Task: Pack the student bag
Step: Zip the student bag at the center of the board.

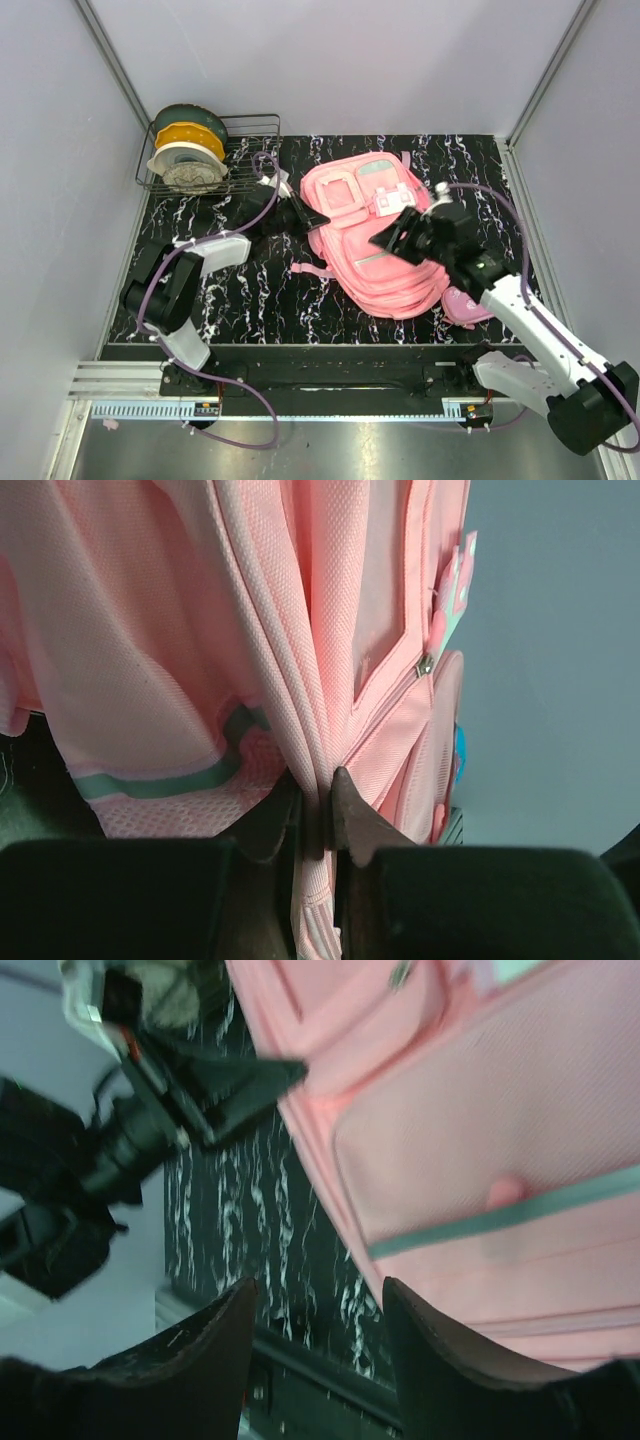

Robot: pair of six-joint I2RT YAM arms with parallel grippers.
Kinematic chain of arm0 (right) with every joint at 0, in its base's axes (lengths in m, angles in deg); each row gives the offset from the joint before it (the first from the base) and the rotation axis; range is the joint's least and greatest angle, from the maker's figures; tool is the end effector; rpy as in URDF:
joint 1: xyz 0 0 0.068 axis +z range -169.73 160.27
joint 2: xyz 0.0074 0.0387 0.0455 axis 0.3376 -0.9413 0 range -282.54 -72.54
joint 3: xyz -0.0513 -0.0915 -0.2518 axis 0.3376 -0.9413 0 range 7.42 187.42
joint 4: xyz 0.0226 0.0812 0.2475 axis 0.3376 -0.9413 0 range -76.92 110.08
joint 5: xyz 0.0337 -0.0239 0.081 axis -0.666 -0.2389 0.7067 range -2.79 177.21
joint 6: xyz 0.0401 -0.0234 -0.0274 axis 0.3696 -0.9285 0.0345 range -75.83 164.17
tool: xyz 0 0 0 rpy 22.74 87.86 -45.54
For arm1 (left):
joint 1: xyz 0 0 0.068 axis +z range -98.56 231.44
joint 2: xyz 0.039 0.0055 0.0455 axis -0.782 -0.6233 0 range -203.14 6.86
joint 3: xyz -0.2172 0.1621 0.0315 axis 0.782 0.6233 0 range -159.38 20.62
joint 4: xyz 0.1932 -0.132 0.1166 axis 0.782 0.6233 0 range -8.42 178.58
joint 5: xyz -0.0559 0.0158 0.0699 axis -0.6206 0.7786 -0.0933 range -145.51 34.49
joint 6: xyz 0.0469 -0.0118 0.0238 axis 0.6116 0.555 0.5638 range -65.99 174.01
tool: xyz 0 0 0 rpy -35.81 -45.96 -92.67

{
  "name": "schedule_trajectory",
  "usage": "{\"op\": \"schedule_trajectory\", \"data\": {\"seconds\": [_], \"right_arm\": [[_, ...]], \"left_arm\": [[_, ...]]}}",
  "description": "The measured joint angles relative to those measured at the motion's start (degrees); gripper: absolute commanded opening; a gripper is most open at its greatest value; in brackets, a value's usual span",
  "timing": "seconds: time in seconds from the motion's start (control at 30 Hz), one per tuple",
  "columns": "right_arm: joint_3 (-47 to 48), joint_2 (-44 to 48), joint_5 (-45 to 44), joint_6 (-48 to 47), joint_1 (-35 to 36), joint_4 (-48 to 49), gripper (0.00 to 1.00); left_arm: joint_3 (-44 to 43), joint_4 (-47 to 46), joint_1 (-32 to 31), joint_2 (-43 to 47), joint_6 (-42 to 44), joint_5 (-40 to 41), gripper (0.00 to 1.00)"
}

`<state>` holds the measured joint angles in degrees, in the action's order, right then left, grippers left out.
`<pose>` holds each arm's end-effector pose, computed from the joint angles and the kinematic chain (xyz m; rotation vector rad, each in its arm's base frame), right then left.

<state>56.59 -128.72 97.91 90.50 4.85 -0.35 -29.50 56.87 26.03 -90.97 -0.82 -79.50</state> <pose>0.1976 0.0977 0.3122 0.2892 2.1625 0.9338 0.3219 -0.1689 0.1926 -0.2551 2.1700 -1.2746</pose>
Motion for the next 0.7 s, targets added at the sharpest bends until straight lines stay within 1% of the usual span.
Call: {"op": "schedule_trajectory", "data": {"seconds": [0.03,0.07,0.1,0.13,0.17,0.23,0.37,0.43,0.5,0.6,0.63,0.7], "right_arm": [[-0.7,-0.3,0.0,0.9,2.2,-0.1,0.59],[-1.3,-0.7,-0.1,1.7,4.7,-0.3,0.56],[-1.6,-1.1,-0.3,2.4,6.8,-0.5,0.51],[-2.0,-1.7,-1.1,3.6,9.9,-0.5,0.52],[-2.2,-2.1,-1.7,4.3,11.8,-0.7,0.54],[-2.2,-3.6,-5.8,7.3,17.1,-1.1,0.54],[-1.7,-7.2,-19.5,12.2,28.8,-2.0,0.57],[0.1,-10.9,-26.3,15.1,35.8,-3.1,0.61],[2.7,-15.7,-31.9,17.9,40.8,-3.6,0.64],[6.3,-22.6,-37.5,20.7,43.9,-4.0,0.63],[7.3,-24.6,-39.4,21.8,44.2,-4.2,0.59],[8.6,-28.0,-43.1,24.1,44.2,-4.6,0.58]], "left_arm": [[-0.1,1.1,0.0,0.9,-0.3,0.7,0.0],[-0.6,3.1,-0.1,1.9,-0.5,1.5,0.0],[-1.2,4.7,-0.2,2.4,-0.5,2.1,0.0],[-2.5,7.5,-0.3,2.9,-0.5,2.7,0.0],[-3.9,9.5,-0.3,3.0,-0.4,3.2,0.0],[-6.3,12.7,-0.3,3.0,-0.2,4.1,0.0],[-8.1,17.3,-0.4,3.6,0.4,6.3,0.0],[-8.1,19.1,-0.5,4.2,0.3,7.5,0.0],[-8.1,20.0,-0.5,4.8,0.2,8.2,0.0],[-8.1,21.0,-0.5,5.6,0.2,8.6,0.0],[-8.1,21.2,-0.5,5.6,0.2,8.7,0.0],[-8.1,21.9,-0.5,5.7,0.3,9.0,0.0]]}}
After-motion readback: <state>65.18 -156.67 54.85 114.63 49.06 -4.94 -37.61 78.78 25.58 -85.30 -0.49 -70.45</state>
